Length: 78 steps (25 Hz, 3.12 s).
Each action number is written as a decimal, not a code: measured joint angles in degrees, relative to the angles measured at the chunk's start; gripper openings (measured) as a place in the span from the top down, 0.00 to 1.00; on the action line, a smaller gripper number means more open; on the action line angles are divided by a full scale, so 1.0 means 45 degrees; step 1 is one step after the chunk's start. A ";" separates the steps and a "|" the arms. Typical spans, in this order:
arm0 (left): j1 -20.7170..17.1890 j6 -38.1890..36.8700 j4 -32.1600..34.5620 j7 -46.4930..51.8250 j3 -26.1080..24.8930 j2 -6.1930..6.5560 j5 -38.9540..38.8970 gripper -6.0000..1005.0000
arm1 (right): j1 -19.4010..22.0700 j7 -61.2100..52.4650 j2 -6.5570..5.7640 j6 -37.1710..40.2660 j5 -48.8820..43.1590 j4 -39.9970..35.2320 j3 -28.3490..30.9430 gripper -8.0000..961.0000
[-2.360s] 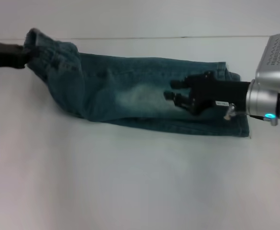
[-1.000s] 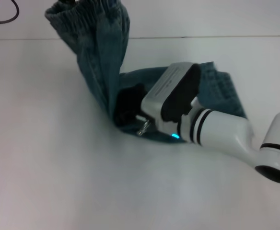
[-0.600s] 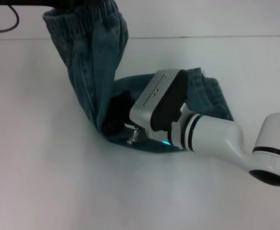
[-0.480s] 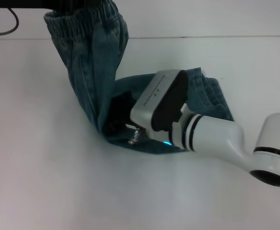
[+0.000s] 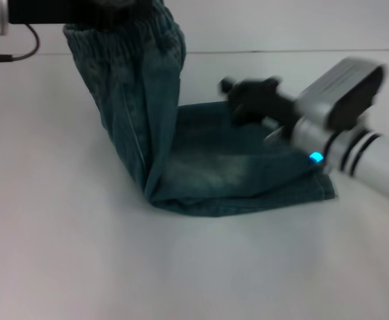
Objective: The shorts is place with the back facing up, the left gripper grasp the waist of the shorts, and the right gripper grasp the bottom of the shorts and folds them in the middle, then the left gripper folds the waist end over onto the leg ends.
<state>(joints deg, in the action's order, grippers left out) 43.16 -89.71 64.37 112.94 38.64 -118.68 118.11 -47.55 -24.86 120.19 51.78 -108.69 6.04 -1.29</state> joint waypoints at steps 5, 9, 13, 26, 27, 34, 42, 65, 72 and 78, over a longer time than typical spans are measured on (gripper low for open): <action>0.0050 0.0550 -0.0021 -0.0523 0.0417 -0.0714 0.0000 0.93 | 0.0270 -0.0724 -0.0050 0.1075 0.1182 -0.1402 0.0639 0.94; -0.0010 0.1789 -0.0231 -0.0702 0.1710 -0.1154 -0.0053 0.92 | 0.0258 -0.0963 -0.0087 0.1133 0.2957 -0.2137 0.0806 0.94; -0.0030 0.3005 -0.1181 -0.1059 0.3008 -0.1207 -0.0620 0.91 | 0.0285 -0.1034 -0.0102 0.1232 0.4274 -0.2572 0.0805 0.93; 0.0208 0.6722 -0.4600 -0.1823 0.6615 -0.1286 -0.2617 0.88 | 0.0526 -0.1164 -0.0146 0.1362 0.5257 -0.2926 0.0664 0.92; 0.0209 0.7061 -0.4806 -0.1827 0.7010 -0.1289 -0.2835 0.88 | 0.0530 -0.1174 -0.0145 0.1354 0.5234 -0.2925 0.0628 0.92; -0.1094 0.7546 -0.3779 -0.1939 0.8086 -0.1267 -0.4250 0.74 | 0.0604 -0.1634 -0.0141 0.1294 0.5169 -0.3000 -0.0645 0.91; -0.4713 0.6027 -0.0368 -0.2290 0.7254 -0.1199 -0.5184 0.52 | 0.1476 -0.7016 -0.0138 0.1764 0.5076 -0.6183 -0.6646 0.90; -0.7604 0.0071 -0.1924 -0.4908 0.1544 -0.0762 -0.3341 0.04 | 0.4253 -1.2080 -0.0637 0.9065 -0.3237 -1.2746 -0.8888 0.16; -0.7131 -0.0014 -0.1973 -0.4432 0.1620 -0.0995 -0.1918 0.04 | 0.4334 -1.1780 -0.0628 0.9098 -0.3242 -1.2682 -0.8486 0.12; -0.6936 -0.0096 -0.2001 -0.4153 0.1564 -0.1070 -0.1744 0.04 | 0.4255 -1.1653 -0.0551 0.9028 -0.3253 -1.2668 -0.8481 0.12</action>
<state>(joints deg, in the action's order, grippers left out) 11.95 -90.14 55.37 94.25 45.68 -123.50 110.27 -28.41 -77.30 117.71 92.40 -123.33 -50.97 -39.46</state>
